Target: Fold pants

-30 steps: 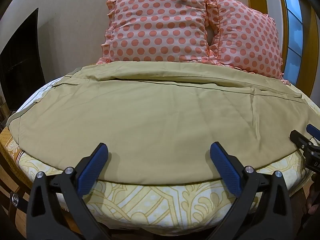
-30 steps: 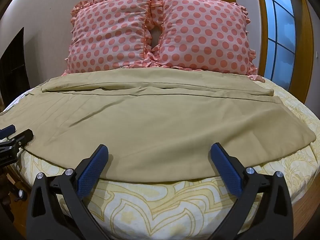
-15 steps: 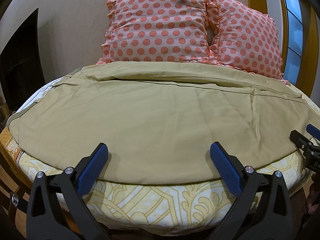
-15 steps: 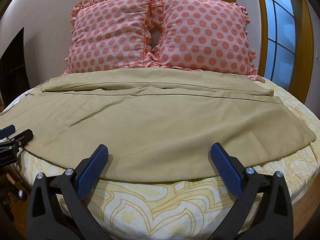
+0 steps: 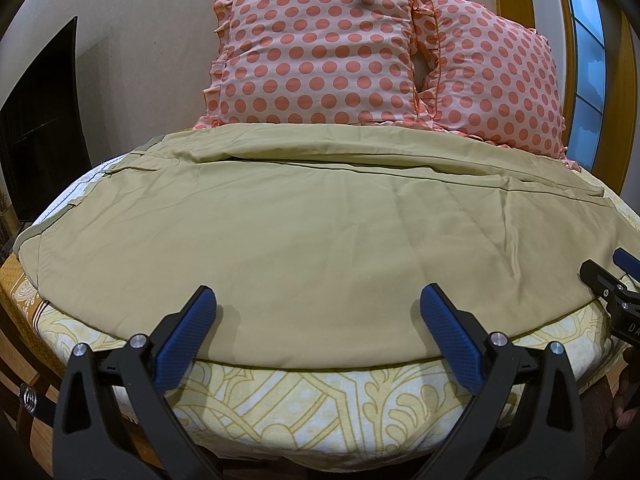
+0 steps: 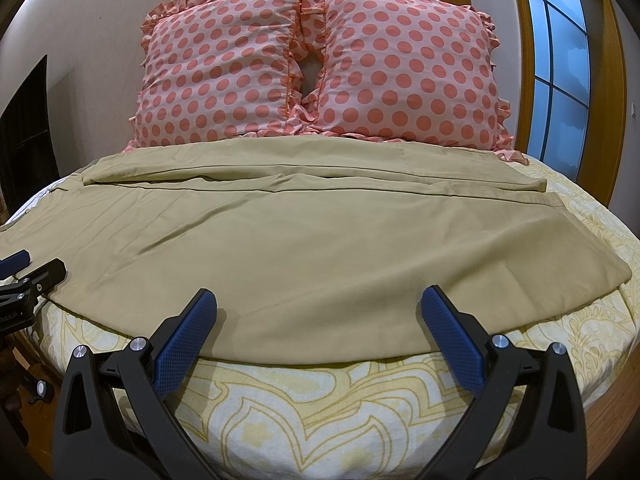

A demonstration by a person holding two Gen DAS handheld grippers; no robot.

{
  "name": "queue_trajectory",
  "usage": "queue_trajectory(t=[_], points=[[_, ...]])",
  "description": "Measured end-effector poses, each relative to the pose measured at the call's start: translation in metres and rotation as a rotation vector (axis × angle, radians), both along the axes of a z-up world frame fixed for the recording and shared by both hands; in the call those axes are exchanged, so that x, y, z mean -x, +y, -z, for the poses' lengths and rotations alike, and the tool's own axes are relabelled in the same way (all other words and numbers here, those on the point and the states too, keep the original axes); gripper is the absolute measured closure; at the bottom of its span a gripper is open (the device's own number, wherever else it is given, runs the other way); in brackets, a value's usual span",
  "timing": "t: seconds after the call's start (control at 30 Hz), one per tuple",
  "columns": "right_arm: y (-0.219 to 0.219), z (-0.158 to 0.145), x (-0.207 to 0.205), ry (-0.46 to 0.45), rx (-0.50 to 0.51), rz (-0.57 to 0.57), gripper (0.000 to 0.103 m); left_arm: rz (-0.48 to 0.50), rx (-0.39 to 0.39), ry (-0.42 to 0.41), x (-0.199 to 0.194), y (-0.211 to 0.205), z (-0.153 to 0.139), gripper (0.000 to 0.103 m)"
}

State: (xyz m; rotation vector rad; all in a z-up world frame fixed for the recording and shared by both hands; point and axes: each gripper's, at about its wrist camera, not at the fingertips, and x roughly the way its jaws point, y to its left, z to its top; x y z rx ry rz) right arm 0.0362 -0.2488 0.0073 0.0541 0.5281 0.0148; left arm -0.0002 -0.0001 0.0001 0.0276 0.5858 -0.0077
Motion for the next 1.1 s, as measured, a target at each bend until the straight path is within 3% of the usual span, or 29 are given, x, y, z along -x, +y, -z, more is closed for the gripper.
queue_trajectory(t=[1.1], points=[[0.0045, 0.0019, -0.0017, 0.024, 0.002, 0.046, 0.001, 0.0, 0.0, -0.003, 0.0001, 0.0, -0.0001, 0.002]])
